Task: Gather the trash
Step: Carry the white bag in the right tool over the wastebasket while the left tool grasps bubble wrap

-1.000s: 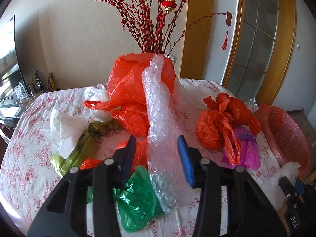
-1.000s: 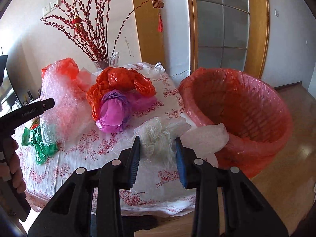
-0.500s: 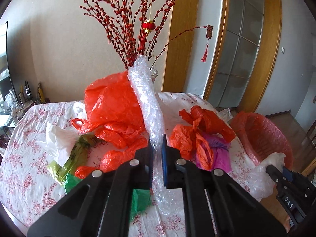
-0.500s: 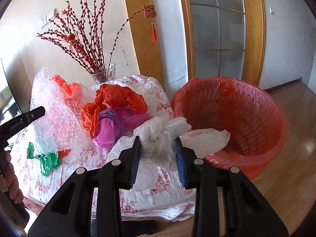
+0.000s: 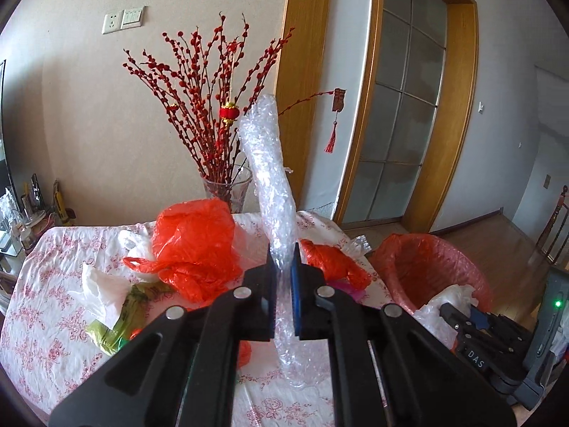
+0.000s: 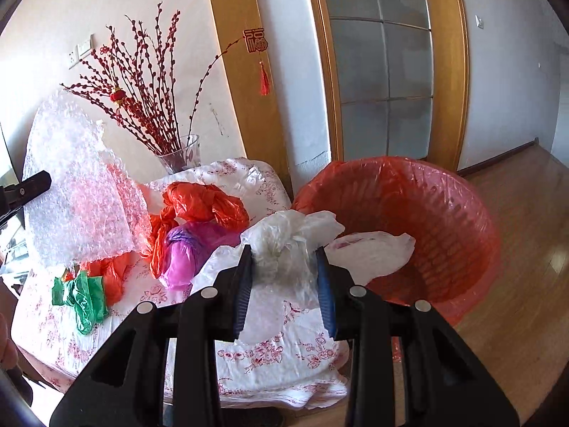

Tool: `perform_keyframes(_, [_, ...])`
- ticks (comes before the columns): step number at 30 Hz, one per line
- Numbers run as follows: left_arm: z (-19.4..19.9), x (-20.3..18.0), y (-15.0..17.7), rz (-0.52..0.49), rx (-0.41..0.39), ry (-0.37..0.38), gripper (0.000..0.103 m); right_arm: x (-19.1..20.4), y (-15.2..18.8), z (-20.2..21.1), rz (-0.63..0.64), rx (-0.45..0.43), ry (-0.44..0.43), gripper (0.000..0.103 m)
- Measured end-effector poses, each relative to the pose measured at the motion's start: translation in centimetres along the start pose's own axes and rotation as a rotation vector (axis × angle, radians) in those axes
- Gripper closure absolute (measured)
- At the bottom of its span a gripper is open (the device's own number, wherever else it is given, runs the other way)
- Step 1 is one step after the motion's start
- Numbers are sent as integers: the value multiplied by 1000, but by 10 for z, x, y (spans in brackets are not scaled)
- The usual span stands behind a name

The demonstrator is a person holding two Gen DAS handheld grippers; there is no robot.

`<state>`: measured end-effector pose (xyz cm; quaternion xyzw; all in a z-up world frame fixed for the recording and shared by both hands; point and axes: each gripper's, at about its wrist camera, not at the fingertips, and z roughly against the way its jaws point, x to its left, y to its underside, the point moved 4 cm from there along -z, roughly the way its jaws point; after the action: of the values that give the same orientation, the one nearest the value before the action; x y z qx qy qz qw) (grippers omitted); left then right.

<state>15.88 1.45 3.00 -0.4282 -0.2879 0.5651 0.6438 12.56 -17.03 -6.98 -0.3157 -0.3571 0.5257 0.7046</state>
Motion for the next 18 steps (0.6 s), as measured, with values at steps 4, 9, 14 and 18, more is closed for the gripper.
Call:
perform_keyframes(4, [0,-20,-6,-12,-5,56,95,-15,-8,4,-6,-22,30,69])
perform_keyframes(9, [-10,-54,-5,-42,6,125,95,-43,-19,10,-17,-47,90,69])
perform_keyframes(14, [-27,-90,-4,-56,29,199,95,-73,-32,17,-36,-71,145,69])
perform_keyframes(18, [-43,-118,-3,-70,48,249,95,-94,-41,19,-60,-82,172,69])
